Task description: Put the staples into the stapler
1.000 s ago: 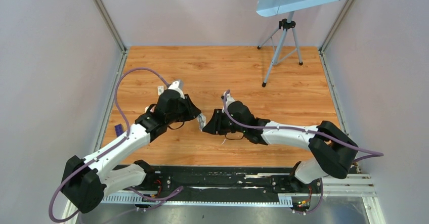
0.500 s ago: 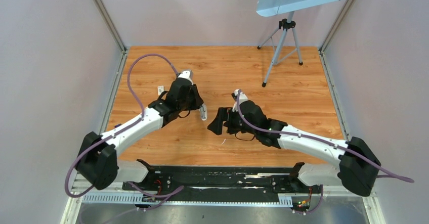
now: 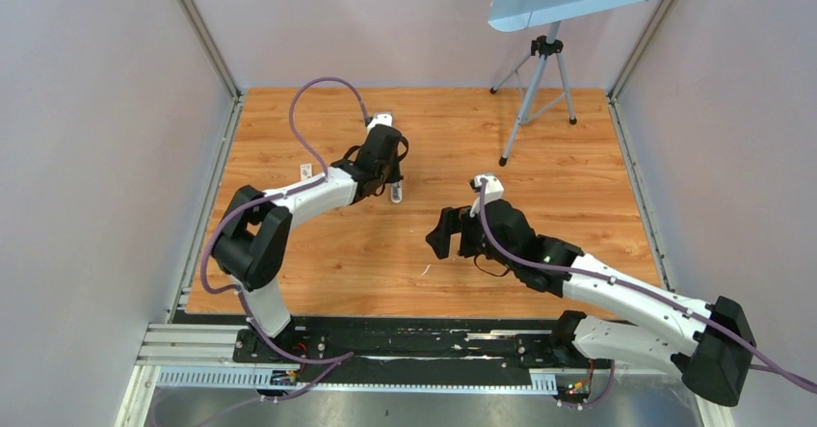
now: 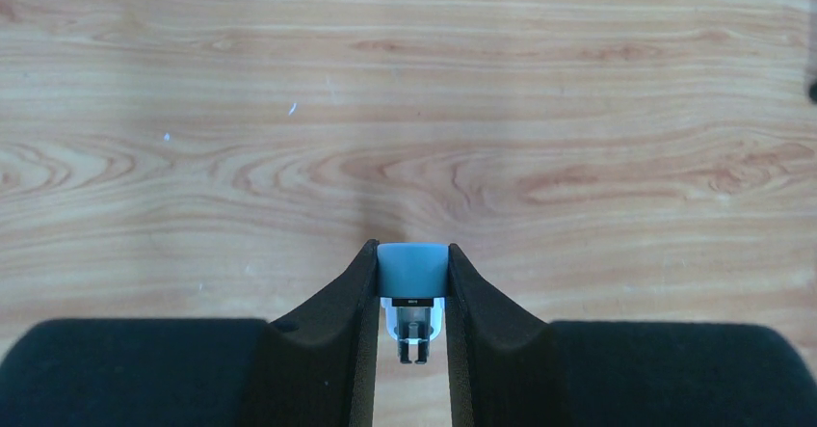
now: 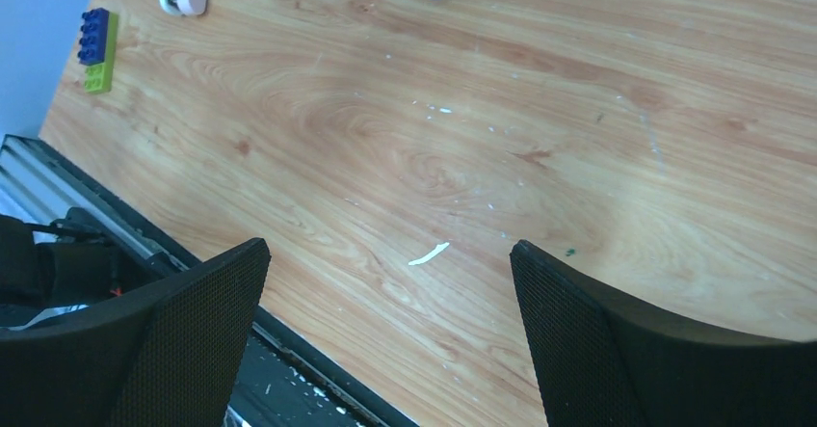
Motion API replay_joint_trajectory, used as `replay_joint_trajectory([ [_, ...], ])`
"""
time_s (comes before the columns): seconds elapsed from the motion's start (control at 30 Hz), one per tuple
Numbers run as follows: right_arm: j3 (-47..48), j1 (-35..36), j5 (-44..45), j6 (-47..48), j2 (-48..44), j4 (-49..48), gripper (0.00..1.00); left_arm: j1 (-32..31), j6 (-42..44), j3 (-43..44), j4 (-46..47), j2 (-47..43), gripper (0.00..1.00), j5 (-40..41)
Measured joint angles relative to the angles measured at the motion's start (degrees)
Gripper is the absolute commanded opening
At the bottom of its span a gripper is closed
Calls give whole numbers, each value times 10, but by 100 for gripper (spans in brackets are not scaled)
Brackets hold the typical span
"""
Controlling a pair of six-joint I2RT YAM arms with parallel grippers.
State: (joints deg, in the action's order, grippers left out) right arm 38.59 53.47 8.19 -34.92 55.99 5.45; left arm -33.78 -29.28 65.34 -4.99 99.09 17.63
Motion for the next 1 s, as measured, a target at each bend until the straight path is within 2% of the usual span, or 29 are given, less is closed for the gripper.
replay_joint_trajectory([
  [0.43,-6,-3,45,40,-21,38,100,0,3,82,15,100,1,21],
  [0.6,-6,-3,56,49,-21,46,100,0,2,104,14,129,13,21],
  [1.0,-6,-3,73,59,-23,54,100,0,4,150,-9,167,28,21],
])
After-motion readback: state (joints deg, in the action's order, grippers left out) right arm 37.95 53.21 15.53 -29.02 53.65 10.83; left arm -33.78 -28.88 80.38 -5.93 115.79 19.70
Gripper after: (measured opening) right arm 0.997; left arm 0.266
